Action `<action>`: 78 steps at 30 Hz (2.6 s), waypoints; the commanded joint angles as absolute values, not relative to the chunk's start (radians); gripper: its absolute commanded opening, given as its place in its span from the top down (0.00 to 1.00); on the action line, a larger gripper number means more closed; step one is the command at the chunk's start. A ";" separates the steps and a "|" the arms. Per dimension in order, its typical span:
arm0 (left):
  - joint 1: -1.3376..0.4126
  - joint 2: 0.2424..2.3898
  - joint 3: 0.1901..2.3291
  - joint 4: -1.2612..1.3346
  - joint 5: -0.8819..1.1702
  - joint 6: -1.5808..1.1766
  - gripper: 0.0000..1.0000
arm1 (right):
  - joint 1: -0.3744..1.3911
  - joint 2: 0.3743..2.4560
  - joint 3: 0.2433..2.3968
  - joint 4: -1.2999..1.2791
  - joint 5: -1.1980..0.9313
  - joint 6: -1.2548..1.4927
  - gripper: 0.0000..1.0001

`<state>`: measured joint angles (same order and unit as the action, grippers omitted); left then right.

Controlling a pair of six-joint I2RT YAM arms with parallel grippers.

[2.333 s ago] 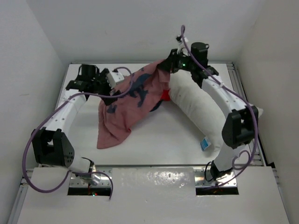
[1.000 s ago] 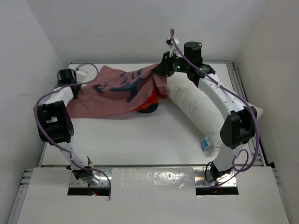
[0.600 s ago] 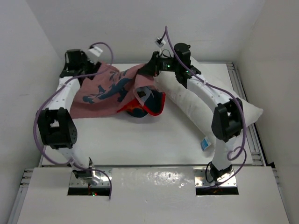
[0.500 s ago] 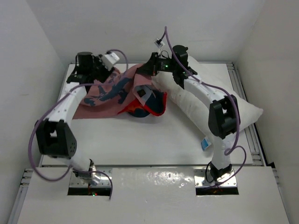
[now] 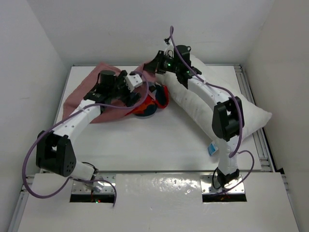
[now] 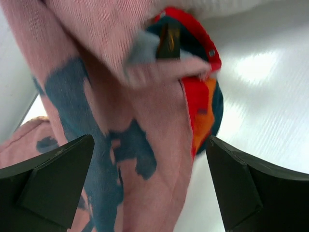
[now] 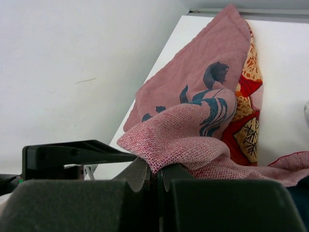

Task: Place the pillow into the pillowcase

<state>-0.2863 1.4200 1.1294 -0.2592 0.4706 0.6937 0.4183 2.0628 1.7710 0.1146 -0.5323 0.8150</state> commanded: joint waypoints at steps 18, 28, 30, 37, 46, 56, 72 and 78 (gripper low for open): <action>-0.307 1.505 1.175 0.003 0.417 0.534 0.99 | 0.491 2.089 1.910 -0.107 -0.509 0.625 1.00; -0.152 1.232 1.130 -0.117 0.520 0.475 0.00 | 0.503 2.143 1.917 -0.378 -0.597 0.279 1.00; -0.112 1.232 1.166 -0.045 0.435 0.286 0.00 | 0.534 2.138 1.917 -0.469 -0.627 0.134 1.00; -0.074 1.305 1.137 -0.037 0.314 0.225 0.00 | 0.666 2.001 1.744 -0.822 -0.497 -0.388 0.67; -0.146 1.486 1.073 0.053 0.347 0.226 0.00 | 0.883 1.717 1.358 -0.697 -0.246 -0.261 0.65; -0.365 1.367 0.636 0.408 0.347 0.382 0.00 | 0.786 1.476 1.063 -0.396 -0.127 0.167 0.01; -0.502 1.399 0.759 0.419 0.265 0.465 0.00 | 0.445 1.667 1.115 -0.057 -0.169 0.578 0.14; -0.503 1.551 0.850 0.422 0.213 0.479 0.02 | 0.420 1.693 1.126 -0.032 -0.140 0.623 0.16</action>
